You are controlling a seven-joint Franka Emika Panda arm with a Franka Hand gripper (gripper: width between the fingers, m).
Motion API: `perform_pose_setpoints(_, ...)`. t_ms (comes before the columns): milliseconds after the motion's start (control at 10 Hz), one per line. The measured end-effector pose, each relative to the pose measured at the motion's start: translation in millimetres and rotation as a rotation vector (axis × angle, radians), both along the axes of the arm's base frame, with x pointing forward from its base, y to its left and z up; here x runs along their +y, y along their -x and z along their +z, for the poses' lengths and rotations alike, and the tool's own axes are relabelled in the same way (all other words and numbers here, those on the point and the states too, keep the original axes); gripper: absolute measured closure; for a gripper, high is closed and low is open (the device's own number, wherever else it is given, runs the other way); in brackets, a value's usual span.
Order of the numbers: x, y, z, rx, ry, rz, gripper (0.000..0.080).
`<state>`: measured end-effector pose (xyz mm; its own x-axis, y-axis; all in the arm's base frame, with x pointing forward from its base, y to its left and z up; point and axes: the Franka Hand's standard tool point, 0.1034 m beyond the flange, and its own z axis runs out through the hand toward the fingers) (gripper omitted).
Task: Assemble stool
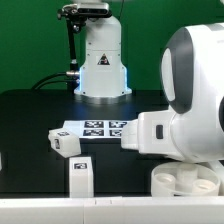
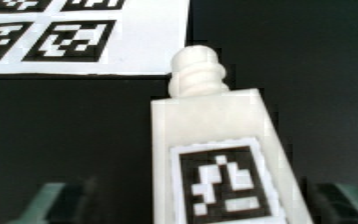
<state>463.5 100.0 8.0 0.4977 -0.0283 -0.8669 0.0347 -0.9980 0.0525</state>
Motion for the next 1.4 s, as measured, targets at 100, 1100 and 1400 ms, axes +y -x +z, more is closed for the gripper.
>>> perform_pose_setpoints(100, 0.0, 0.2, -0.1, 0.001, 0.000, 0.000, 0.0408)
perform_pose_setpoints(1100, -8.8, -54.4, 60.2, -0.395, -0.073, -0.018, 0.0465)
perform_pose_setpoints(1400, -7.9, -106.9, 111.3, -0.554, -0.134, 0.037, 0.0465)
